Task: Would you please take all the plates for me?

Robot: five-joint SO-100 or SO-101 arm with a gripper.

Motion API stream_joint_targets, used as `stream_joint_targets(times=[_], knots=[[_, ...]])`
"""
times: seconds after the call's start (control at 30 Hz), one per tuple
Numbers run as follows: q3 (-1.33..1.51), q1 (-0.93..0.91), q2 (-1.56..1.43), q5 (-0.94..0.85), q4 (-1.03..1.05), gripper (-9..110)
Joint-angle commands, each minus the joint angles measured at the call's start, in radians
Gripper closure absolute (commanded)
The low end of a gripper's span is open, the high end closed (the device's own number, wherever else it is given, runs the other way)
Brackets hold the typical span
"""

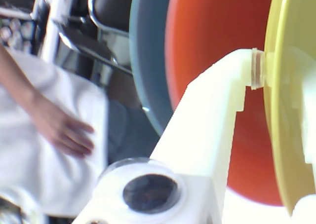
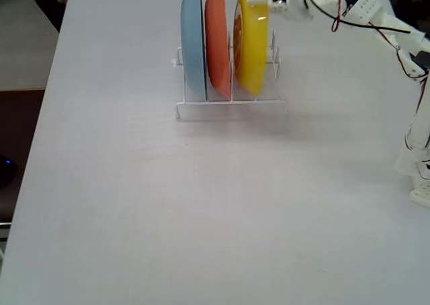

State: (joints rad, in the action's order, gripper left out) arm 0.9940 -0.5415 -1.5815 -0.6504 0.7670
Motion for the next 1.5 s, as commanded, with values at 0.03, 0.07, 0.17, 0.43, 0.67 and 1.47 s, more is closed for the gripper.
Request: stream_joint_targets(times=[0.03,0.07,0.17,0.43,0.67,1.47], knots=[[-0.261,-0.02,-0.051,0.023,0.112,102],[-0.293,-0.021,-0.052,0.029,0.137,102],[-0.322,-0.017,-0.094,0.057,0.161,102],[-0.324,0.052,-0.247,0.106,0.181,102],[-0.296,0.098,-0.407,0.181,0.222,102],[0.31,0.761,-0.551,0.495,-0.489,102]])
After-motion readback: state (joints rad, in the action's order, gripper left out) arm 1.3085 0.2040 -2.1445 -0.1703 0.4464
